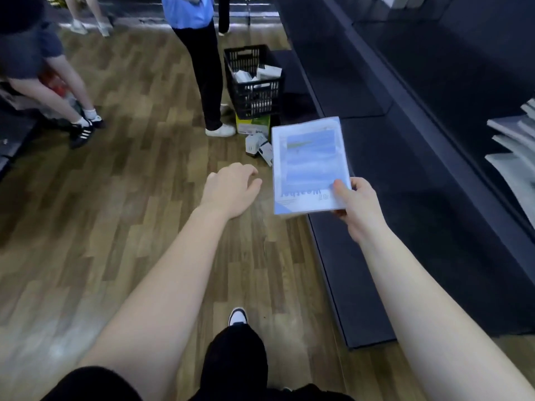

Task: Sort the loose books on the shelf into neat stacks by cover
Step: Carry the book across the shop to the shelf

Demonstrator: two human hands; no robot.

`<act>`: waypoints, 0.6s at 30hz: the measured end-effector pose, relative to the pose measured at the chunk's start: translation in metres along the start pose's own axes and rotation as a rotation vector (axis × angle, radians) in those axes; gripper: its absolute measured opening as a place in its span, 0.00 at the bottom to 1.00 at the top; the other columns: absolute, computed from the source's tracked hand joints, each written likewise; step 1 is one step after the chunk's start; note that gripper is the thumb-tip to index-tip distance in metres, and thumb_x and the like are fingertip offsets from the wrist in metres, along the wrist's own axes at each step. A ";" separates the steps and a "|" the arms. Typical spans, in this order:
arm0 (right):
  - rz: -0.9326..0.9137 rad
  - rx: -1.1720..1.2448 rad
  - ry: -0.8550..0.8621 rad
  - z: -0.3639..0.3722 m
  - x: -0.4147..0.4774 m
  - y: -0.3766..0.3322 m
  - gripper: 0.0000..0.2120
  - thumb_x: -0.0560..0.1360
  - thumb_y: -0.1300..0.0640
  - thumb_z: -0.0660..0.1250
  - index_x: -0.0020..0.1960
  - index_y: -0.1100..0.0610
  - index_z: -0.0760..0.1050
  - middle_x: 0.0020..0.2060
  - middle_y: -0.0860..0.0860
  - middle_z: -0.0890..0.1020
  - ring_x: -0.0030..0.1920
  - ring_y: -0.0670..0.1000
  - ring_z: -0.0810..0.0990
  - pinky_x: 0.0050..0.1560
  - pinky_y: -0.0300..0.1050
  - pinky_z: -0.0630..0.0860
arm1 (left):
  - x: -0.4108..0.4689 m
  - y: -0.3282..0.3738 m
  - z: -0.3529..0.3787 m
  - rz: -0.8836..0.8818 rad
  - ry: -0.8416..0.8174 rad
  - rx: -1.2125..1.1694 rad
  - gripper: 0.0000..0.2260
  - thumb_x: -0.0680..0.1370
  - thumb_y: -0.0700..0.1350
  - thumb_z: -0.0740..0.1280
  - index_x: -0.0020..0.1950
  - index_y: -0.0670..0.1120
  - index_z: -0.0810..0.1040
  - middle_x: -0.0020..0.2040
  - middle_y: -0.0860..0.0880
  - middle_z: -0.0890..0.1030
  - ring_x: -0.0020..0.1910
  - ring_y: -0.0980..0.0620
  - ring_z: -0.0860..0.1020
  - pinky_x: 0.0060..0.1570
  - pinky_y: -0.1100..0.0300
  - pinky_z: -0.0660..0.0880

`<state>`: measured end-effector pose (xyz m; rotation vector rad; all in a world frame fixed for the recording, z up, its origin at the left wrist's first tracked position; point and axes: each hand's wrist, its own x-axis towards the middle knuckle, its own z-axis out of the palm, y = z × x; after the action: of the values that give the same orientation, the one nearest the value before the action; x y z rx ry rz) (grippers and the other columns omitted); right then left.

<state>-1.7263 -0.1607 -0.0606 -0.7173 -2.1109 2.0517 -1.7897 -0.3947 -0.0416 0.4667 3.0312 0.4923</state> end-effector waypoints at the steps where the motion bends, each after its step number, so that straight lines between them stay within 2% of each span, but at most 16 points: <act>1: 0.002 0.004 0.017 0.005 0.012 -0.003 0.08 0.76 0.53 0.65 0.50 0.57 0.71 0.49 0.54 0.78 0.41 0.50 0.77 0.37 0.45 0.73 | 0.019 -0.004 0.001 0.019 -0.005 -0.006 0.16 0.80 0.52 0.56 0.65 0.50 0.73 0.59 0.49 0.76 0.57 0.47 0.74 0.55 0.50 0.66; 5: 0.000 0.024 0.093 0.025 0.058 -0.019 0.11 0.76 0.53 0.64 0.54 0.60 0.71 0.48 0.54 0.78 0.39 0.49 0.76 0.33 0.41 0.74 | 0.090 -0.012 -0.005 0.099 -0.015 -0.030 0.16 0.80 0.52 0.56 0.65 0.50 0.73 0.58 0.49 0.77 0.56 0.47 0.75 0.53 0.51 0.65; 9: -0.022 0.064 0.180 0.037 0.097 -0.042 0.12 0.76 0.54 0.64 0.55 0.59 0.72 0.49 0.53 0.79 0.41 0.49 0.77 0.36 0.43 0.75 | 0.158 -0.016 -0.013 0.177 0.008 -0.035 0.15 0.80 0.51 0.56 0.64 0.50 0.74 0.55 0.50 0.78 0.53 0.47 0.75 0.48 0.53 0.64; 13: -0.055 0.129 0.255 0.039 0.137 -0.068 0.13 0.73 0.53 0.65 0.54 0.58 0.72 0.51 0.56 0.81 0.45 0.52 0.79 0.42 0.50 0.77 | 0.229 -0.013 -0.014 0.254 0.036 -0.045 0.16 0.80 0.53 0.56 0.63 0.51 0.75 0.56 0.49 0.78 0.55 0.45 0.76 0.53 0.50 0.71; 16: -0.110 0.162 0.324 0.037 0.170 -0.090 0.09 0.75 0.55 0.64 0.52 0.58 0.72 0.49 0.53 0.81 0.42 0.51 0.79 0.38 0.45 0.76 | 0.280 -0.004 -0.016 0.292 0.014 -0.090 0.16 0.79 0.53 0.56 0.63 0.51 0.74 0.56 0.50 0.78 0.56 0.45 0.76 0.55 0.46 0.72; 18: -0.150 0.189 0.370 0.036 0.192 -0.104 0.09 0.75 0.54 0.64 0.52 0.57 0.72 0.46 0.51 0.80 0.41 0.50 0.78 0.37 0.44 0.74 | 0.309 0.005 -0.019 0.333 0.030 -0.082 0.16 0.80 0.53 0.57 0.64 0.51 0.74 0.57 0.50 0.77 0.56 0.46 0.75 0.56 0.47 0.71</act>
<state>-1.9365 -0.1131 -0.0097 -0.8081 -1.6913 1.8397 -2.0849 -0.3039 -0.0178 0.9744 2.9549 0.6386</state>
